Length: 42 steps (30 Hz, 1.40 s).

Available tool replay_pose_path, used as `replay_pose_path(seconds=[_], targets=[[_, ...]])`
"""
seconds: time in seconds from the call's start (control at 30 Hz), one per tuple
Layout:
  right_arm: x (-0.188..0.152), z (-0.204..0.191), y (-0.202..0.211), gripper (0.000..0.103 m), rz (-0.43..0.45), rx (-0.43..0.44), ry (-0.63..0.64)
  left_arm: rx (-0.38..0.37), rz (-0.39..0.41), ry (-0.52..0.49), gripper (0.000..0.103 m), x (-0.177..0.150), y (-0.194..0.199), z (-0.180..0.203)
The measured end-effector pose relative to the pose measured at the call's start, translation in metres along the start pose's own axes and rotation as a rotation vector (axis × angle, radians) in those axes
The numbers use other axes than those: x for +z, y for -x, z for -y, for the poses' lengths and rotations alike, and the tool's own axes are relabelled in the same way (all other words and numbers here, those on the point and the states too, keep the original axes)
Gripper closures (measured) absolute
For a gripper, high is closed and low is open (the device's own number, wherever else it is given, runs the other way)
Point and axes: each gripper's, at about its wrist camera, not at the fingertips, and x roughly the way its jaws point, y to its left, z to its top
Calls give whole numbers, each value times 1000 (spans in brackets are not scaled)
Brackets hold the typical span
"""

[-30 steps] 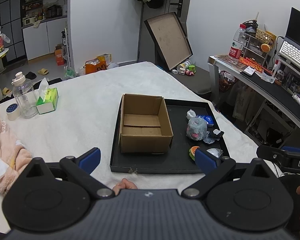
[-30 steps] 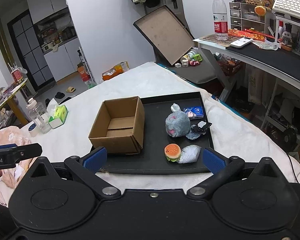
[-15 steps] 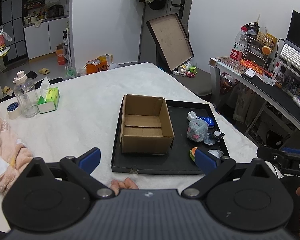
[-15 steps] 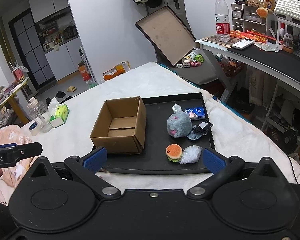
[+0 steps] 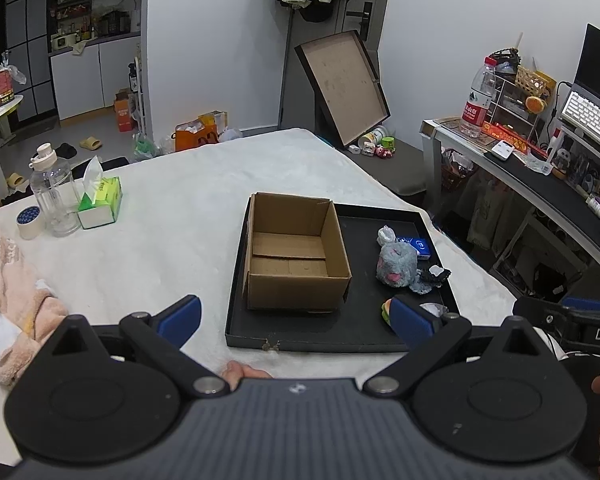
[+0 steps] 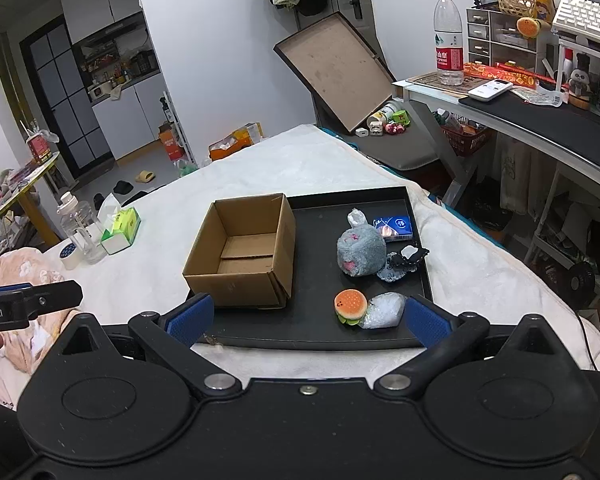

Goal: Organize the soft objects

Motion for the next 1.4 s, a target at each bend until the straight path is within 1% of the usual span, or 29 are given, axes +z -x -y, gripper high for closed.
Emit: replay_pose_path(seconds=[0.67,0.8,1.07,1.23,1.4], targets=[[-1,1,-2,0,-4,-2,-2,-1,4,6,3,1,0,-2],[-2,2,-4,0,-10,-3,-4,9,-1,9,3,0,-4,-4],[1,3,-12,0,-20,2,-2,10,0,-2,3,1,-15,-4],[2,5,-21,0,-31,-2,-1,45,11,-30,3,11,-26,-3],[2,14,-36,0,-50,-4,-23,48,-21,-36,3,18,-45,-9]])
